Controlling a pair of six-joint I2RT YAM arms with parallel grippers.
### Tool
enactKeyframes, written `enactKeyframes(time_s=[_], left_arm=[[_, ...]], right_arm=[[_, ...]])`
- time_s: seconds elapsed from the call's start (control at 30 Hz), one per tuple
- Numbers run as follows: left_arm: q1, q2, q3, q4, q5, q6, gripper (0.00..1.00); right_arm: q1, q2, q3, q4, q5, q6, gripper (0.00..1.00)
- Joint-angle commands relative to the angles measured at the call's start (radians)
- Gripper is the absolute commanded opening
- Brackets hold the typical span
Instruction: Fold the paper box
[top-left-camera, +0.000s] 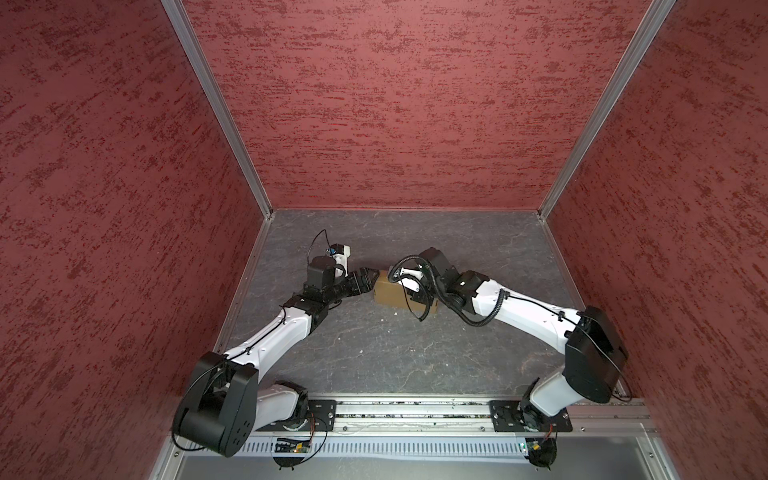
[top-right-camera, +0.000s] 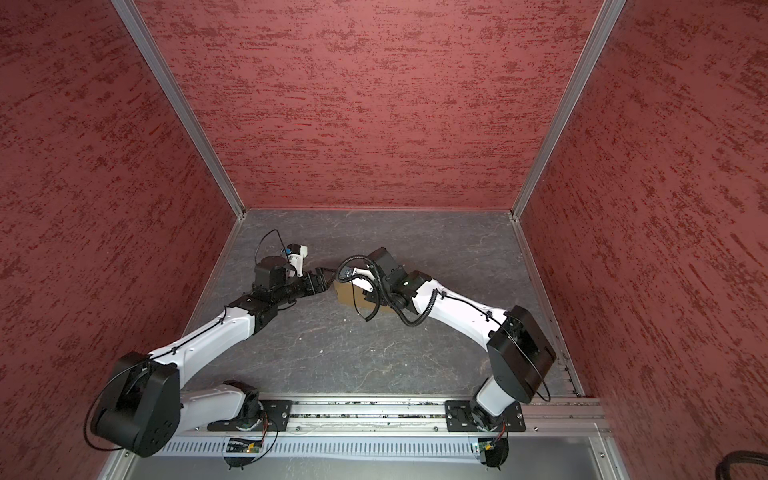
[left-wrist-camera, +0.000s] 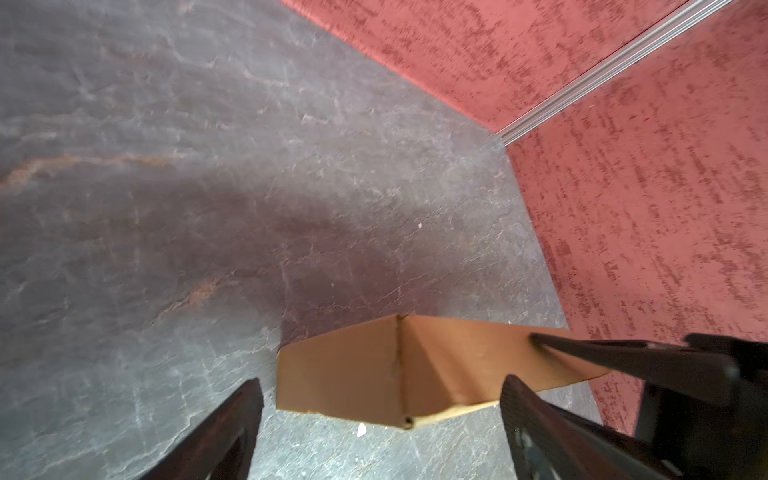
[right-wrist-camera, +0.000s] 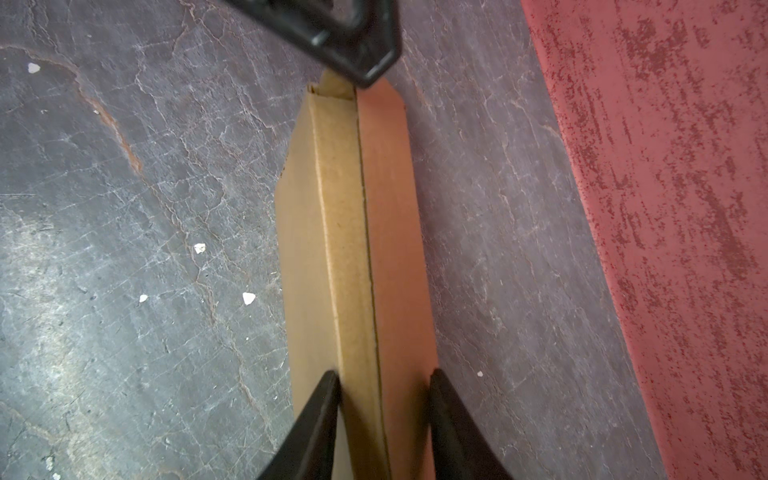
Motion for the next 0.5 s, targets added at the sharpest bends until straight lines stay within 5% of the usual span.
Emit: enactKeyframes(time_s=[0.0, 0.47], left_arm=[[-0.006, 0.033, -0.029, 0.043, 0.004, -0.005, 0.89], [-0.020, 0.041, -0.060, 0.054, -0.031, -0.018, 0.87]], right_arm=[[0.010, 0.009, -0.008, -0.024, 0.010, 0.010, 0.36], [0.012, 0.015, -0.005, -0.013, 0.013, 0.012, 0.35]])
